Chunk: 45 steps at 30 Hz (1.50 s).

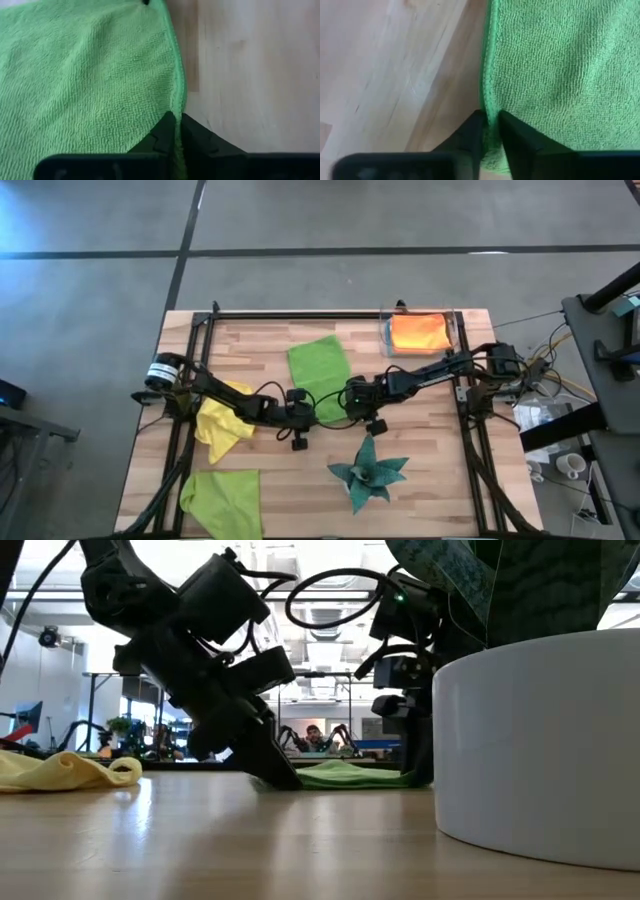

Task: Fold microfiber towels
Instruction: Fold the green microfiber cloth

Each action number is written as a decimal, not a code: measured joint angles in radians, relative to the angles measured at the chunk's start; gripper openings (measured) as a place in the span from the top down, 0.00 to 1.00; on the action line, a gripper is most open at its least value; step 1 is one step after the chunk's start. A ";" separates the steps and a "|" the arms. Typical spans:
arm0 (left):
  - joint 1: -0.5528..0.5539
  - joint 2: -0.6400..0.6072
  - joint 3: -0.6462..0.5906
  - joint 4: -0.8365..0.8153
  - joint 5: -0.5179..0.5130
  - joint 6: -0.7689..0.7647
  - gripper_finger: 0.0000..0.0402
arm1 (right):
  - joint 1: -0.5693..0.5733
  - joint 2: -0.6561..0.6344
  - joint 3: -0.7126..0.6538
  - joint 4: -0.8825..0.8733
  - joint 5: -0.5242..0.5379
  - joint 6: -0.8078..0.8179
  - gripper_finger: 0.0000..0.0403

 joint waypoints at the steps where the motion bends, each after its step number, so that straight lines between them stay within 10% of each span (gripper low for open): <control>1: 0.001 -0.001 -0.001 0.000 -0.003 -0.005 0.98 | 0.000 0.000 0.000 0.001 0.000 0.000 0.88; 21: -0.102 -0.332 0.005 -0.124 -0.006 -0.071 1.00 | 0.064 -0.048 0.368 -0.545 -0.024 0.084 0.98; 30: -0.064 -0.374 -0.009 -0.345 -0.217 -0.087 1.00 | -0.007 -0.041 0.362 -0.355 0.137 0.004 0.98; 45: 0.260 -0.365 -0.030 -0.327 -0.179 0.124 1.00 | -0.243 0.131 0.397 -0.196 0.140 -0.150 0.98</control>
